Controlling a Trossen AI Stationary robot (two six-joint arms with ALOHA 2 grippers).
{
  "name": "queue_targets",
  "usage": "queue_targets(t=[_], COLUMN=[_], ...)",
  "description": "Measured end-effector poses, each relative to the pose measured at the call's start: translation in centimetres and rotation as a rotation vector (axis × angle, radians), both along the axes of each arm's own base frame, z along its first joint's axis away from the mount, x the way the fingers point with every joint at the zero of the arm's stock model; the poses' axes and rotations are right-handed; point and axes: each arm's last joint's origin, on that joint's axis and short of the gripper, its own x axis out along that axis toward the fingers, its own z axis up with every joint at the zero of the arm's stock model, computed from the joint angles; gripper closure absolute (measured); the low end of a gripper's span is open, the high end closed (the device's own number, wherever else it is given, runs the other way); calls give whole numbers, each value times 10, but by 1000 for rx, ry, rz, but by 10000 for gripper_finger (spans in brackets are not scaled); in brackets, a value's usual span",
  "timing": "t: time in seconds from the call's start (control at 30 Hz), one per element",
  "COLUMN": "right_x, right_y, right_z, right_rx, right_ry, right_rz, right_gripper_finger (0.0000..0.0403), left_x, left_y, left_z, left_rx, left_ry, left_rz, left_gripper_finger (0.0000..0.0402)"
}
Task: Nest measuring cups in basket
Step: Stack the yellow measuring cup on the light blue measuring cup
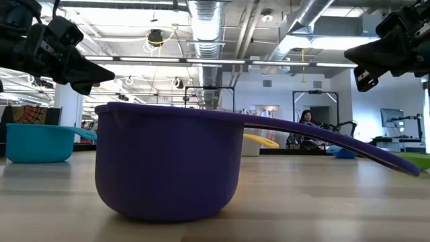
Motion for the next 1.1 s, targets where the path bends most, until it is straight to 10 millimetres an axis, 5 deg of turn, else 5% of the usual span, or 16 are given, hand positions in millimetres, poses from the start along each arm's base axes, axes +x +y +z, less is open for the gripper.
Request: queue_targets(t=[0.43, 1.1], right_x=[0, 0], right_y=[0, 0], right_z=[0, 0], right_rx=[0, -1], right_ry=[0, -1], right_rz=[0, -1], right_gripper_finger=[353, 353], left_x=[-1, -1], left_y=[3, 5], left_z=[2, 2], left_rx=[-163, -193], left_ry=[-66, -84], left_rz=[124, 176], left_gripper_finger=[401, 401])
